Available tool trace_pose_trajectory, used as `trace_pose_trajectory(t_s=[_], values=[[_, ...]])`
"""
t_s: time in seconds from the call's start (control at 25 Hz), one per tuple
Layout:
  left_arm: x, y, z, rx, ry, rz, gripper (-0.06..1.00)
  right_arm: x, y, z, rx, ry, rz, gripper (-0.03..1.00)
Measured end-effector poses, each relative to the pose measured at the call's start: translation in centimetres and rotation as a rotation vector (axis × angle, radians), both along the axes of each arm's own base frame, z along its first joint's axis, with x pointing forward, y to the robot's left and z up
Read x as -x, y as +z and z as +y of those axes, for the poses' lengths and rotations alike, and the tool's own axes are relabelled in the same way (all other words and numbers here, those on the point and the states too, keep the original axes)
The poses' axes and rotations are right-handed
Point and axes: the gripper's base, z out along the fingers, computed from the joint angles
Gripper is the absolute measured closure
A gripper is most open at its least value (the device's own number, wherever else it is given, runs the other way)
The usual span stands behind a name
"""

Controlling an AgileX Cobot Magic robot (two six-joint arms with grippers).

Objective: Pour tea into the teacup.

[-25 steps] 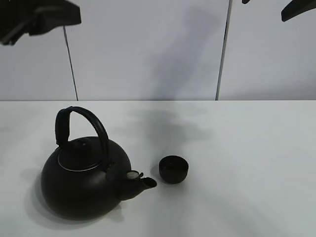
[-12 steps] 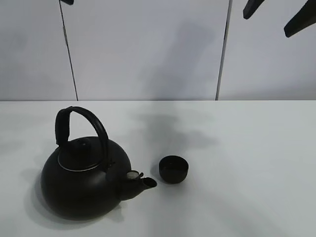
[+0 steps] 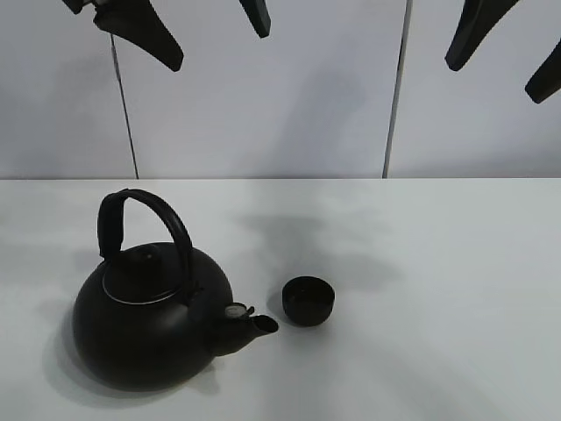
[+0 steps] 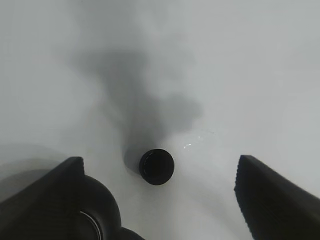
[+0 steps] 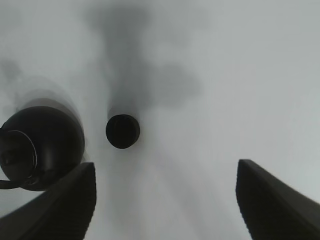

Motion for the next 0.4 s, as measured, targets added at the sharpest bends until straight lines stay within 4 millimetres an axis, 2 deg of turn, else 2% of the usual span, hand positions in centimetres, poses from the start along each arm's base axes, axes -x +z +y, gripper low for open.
trace_pose_trajectory(t_s=[0.4], values=[[0.0, -0.04, -0.02, 0.001, 0.0, 0.003, 0.35, -0.04, 0.01, 0.0, 0.0, -0.002, -0.004, 0.43]])
